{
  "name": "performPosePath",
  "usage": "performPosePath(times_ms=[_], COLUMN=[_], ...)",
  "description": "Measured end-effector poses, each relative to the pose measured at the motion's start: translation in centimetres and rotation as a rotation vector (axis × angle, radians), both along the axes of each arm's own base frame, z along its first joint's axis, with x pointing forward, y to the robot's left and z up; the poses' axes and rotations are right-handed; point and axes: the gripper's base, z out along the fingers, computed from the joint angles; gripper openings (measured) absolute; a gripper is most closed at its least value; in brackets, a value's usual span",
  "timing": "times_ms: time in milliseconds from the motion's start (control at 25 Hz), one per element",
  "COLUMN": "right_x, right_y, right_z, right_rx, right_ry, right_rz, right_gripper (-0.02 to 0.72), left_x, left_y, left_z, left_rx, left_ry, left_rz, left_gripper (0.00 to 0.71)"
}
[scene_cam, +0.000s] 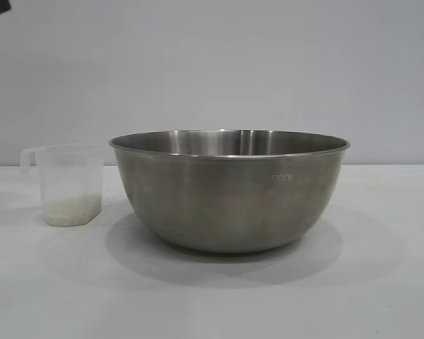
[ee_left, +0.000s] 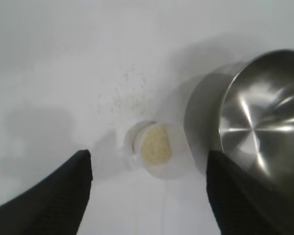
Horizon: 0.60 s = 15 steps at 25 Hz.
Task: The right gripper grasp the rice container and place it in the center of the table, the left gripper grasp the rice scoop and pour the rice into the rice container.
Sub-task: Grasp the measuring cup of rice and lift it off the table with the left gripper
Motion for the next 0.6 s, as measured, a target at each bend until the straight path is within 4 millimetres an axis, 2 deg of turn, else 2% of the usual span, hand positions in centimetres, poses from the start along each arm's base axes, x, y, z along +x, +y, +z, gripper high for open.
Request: performPosePath(times_ms=[160, 320, 440, 600], right_x=[0.0, 0.0, 0.0, 0.0], right_y=[0.0, 0.0, 0.0, 0.0], right_z=[0.0, 0.0, 0.0, 0.0], right_rx=[0.0, 0.0, 0.0, 0.0], right_ry=[0.0, 0.0, 0.0, 0.0], right_rz=[0.0, 0.0, 0.0, 0.0], right_gripper=[0.414, 0.414, 0.414, 0.414], left_x=[-2.9, -7.3, -10.7, -15.0], left_y=[0.1, 0.4, 0.5, 0.6], left_z=[2.1, 4.0, 4.5, 4.2], left_rx=[-0.004, -0.008, -0.009, -0.036], left_ry=[-0.055, -0.122, -0.161, -0.226], left_rz=[-0.001, -0.001, -0.002, 0.005], left_gripper=[0.447, 0.447, 0.447, 0.447])
